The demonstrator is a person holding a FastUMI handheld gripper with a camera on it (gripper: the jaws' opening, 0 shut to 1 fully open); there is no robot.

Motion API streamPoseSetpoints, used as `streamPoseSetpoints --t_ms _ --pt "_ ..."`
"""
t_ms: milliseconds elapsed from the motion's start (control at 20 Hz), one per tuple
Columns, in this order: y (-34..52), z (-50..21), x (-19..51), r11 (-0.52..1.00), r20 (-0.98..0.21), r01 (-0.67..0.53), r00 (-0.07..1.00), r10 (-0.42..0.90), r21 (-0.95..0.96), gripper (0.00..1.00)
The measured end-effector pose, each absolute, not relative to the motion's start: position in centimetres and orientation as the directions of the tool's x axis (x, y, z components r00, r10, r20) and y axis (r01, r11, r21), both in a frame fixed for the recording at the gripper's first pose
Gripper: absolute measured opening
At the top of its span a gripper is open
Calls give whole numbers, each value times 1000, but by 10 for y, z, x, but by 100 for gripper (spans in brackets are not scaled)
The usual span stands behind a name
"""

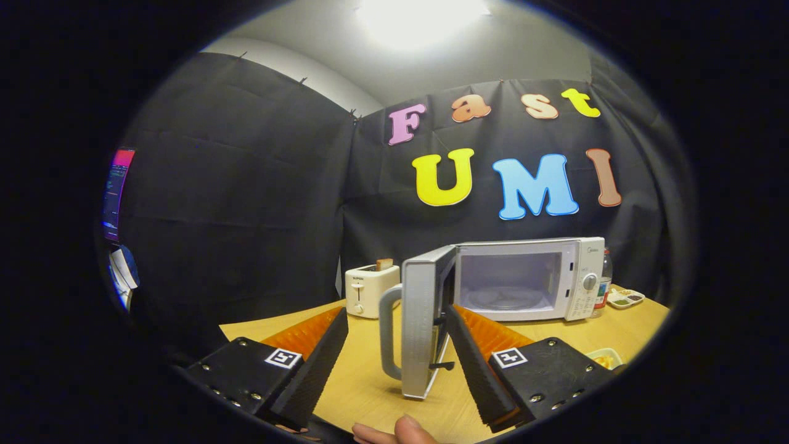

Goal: Open the microwave, put the food inside, and close the microwave door.

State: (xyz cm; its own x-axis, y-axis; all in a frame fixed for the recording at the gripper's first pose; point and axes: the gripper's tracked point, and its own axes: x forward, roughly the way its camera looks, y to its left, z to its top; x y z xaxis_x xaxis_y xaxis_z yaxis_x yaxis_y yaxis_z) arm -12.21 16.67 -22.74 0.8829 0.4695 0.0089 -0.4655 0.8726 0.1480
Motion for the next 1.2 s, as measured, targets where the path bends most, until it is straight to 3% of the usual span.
streamPoseSetpoints --t_ms 250,700,950,1200 --pt "89 -254 -101 943 -29 -320 946 324 93 97" --pt "-35 -335 -73 995 -209 -89 973 95 39 97" --pt "-63 -394 -64 995 -400 -42 913 76 94 97" --pt "-72 -429 -62 985 -516 10 852 82 173 98"
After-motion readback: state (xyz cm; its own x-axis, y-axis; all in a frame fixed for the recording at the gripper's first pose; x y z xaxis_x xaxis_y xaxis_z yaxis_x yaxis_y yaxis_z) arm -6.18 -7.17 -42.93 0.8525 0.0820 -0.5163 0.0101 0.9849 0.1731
